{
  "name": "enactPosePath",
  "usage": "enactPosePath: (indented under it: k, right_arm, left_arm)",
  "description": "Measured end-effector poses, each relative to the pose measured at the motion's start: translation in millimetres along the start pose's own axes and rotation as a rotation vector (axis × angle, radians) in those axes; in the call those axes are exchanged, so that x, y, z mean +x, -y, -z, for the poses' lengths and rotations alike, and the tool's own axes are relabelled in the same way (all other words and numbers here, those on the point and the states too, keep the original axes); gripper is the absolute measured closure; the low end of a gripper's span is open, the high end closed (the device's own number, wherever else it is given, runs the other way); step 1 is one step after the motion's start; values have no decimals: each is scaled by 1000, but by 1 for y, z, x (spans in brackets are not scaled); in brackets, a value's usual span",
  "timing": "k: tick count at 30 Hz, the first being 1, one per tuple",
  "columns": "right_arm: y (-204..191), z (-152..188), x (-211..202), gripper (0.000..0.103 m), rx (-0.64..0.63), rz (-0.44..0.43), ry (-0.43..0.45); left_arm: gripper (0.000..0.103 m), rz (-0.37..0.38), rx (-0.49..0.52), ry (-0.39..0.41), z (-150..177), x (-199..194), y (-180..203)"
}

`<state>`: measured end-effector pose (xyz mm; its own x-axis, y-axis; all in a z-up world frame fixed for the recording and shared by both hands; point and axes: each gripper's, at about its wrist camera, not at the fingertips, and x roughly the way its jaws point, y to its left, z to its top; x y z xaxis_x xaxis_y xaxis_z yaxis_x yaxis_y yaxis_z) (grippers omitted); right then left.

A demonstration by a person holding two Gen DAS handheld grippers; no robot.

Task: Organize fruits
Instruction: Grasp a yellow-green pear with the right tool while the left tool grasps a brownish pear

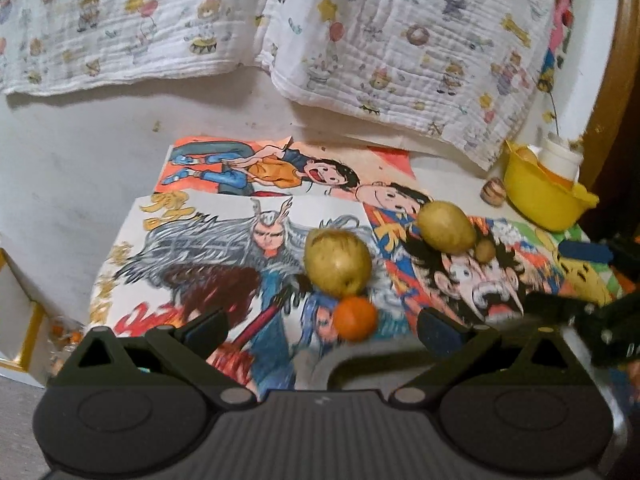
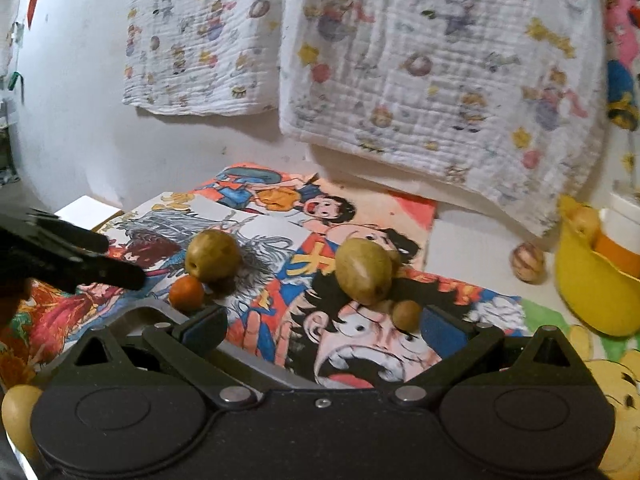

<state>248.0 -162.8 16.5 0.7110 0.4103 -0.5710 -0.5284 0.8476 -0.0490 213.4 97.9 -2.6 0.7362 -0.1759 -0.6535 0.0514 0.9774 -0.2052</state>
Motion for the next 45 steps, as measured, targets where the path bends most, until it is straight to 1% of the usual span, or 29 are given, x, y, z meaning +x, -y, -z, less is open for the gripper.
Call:
enactPosePath:
  k: [7, 13, 19, 24, 29, 36, 41, 42, 45]
  right_arm:
    - [2, -11, 29, 1, -40, -2, -15]
    - [7, -15, 55, 1, -114, 41, -46]
    - [15, -19, 81, 1, -138, 46, -75]
    - [15, -24, 100, 7, -173, 39, -101]
    - [23, -25, 116, 11, -105, 42, -145]
    - [34, -27, 131, 21, 11, 22, -166]
    - [39, -29, 142, 36, 63, -6, -179]
    - [40, -29, 144, 38, 69, -5, -181]
    - [42, -28, 148, 39, 95, 1, -173]
  left_arm:
    - [1, 17, 4, -20, -19, 32, -6]
    - [1, 40, 1, -47, -26, 54, -9]
    - [1, 79, -31, -62, -32, 71, -13]
    - [1, 90, -27, -72, -35, 80, -15]
    - [4, 81, 2, -64, -36, 83, -11]
    - [15, 84, 30, -64, -37, 89, -7]
    - [25, 87, 50, -75, -36, 93, -6]
    - [27, 87, 56, -76, -36, 93, -5]
    - [32, 84, 80, -79, -36, 95, -5]
